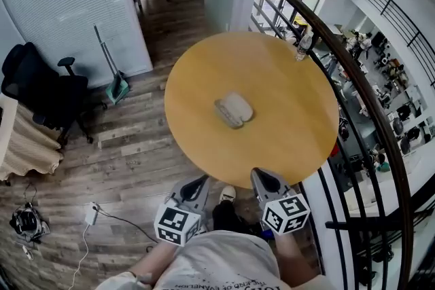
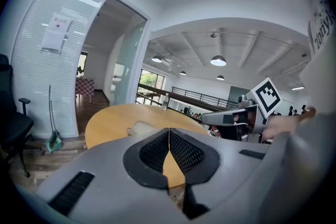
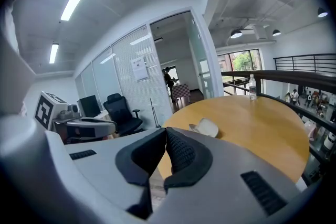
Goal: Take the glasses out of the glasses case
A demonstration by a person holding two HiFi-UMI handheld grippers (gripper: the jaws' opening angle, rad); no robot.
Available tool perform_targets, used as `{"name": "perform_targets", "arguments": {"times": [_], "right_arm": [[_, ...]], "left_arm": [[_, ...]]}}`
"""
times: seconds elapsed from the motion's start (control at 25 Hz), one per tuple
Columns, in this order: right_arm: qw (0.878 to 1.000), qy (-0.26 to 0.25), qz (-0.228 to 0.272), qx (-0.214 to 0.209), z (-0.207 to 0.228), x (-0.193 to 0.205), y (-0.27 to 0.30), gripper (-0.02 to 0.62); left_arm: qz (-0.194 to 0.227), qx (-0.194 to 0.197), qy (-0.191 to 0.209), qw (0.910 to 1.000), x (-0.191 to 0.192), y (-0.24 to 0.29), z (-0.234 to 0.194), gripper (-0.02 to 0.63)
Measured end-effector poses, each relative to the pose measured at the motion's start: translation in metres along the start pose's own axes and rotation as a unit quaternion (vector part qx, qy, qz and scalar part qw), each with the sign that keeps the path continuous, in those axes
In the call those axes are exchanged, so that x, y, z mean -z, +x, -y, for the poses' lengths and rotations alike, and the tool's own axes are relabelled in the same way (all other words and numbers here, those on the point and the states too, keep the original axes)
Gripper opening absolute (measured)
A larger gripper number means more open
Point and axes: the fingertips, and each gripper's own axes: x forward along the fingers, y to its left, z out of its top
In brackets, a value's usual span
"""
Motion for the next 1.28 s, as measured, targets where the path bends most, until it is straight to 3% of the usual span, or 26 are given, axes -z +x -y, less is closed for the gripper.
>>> {"name": "perform_targets", "arguments": {"times": [0.32,0.6,0.96,1.28], "right_arm": [[1.000,-0.016,0.006,-0.016,0.062,-0.044,0.046,0.026],[0.999,-0.023,-0.001,-0.035,0.095,-0.057,0.062,0.026],[0.999,-0.013,-0.011,-0.050,0.106,-0.064,0.083,0.026],[0.999,-0.012,-0.017,-0.035,0.106,-0.067,0.091,0.026]], "left_arm": [[0.007,-0.013,-0.001,0.9999,-0.042,0.079,-0.022,0.025],[0.008,-0.032,0.001,0.9995,-0.061,0.112,-0.025,0.026],[-0.013,-0.031,0.005,0.9994,-0.070,0.130,-0.036,0.026],[-0.031,-0.008,0.012,0.9994,-0.072,0.146,-0.047,0.026]]}}
